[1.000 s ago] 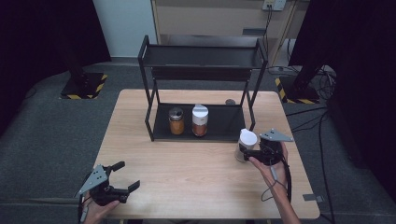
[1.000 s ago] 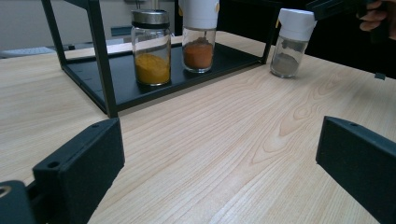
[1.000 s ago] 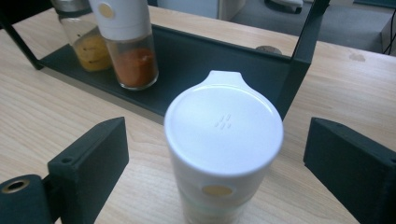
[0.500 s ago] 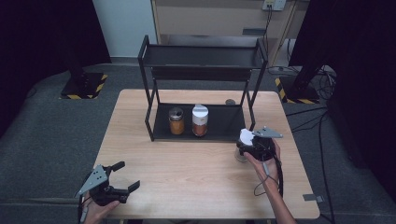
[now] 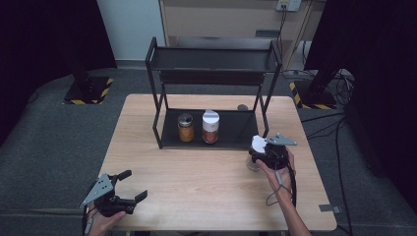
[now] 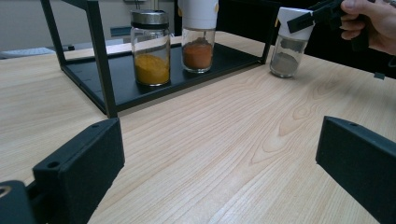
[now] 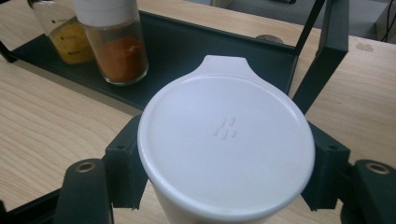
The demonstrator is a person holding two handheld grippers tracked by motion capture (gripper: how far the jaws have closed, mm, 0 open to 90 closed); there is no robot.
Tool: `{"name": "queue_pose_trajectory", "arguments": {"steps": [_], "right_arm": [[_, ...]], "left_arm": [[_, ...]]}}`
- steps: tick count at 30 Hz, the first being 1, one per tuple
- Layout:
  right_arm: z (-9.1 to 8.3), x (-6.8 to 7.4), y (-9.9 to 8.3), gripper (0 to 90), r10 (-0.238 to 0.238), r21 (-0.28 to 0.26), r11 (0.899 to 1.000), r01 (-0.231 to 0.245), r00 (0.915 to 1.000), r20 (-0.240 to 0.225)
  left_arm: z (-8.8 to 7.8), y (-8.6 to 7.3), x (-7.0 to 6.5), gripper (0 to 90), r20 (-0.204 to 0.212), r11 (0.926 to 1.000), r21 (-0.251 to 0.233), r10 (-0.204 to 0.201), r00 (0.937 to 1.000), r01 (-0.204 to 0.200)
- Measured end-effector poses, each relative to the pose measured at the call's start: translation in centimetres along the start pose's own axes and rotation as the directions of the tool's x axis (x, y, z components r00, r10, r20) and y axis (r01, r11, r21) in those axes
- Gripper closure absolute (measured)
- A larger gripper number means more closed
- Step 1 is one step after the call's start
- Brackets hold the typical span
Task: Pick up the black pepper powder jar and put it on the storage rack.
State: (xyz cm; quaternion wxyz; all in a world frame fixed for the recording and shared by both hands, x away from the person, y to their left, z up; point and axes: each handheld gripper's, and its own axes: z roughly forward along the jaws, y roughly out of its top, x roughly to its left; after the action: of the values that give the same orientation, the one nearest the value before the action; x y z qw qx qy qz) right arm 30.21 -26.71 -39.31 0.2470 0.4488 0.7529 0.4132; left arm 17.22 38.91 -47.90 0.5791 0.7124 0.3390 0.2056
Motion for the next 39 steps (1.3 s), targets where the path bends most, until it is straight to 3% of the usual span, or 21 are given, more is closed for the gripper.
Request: {"name": "queue_pose_trajectory", "arguments": {"steps": [19,39], "right_arm": [[-0.3,1.5,3.6,30.6,-0.037,-0.012,0.999,0.037,0.9992,-0.018],[2.2,1.8,8.0,30.6,-0.051,-0.015,0.999,0.051,0.9987,0.004]], "left_arm": [[0.0,0.0,0.0,0.2,0.001,1.0,0.0,0.0,1.0,0.0],[0.0,0.0,0.0,0.2,0.002,1.0,0.001,-0.002,1.0,0.002]]}}
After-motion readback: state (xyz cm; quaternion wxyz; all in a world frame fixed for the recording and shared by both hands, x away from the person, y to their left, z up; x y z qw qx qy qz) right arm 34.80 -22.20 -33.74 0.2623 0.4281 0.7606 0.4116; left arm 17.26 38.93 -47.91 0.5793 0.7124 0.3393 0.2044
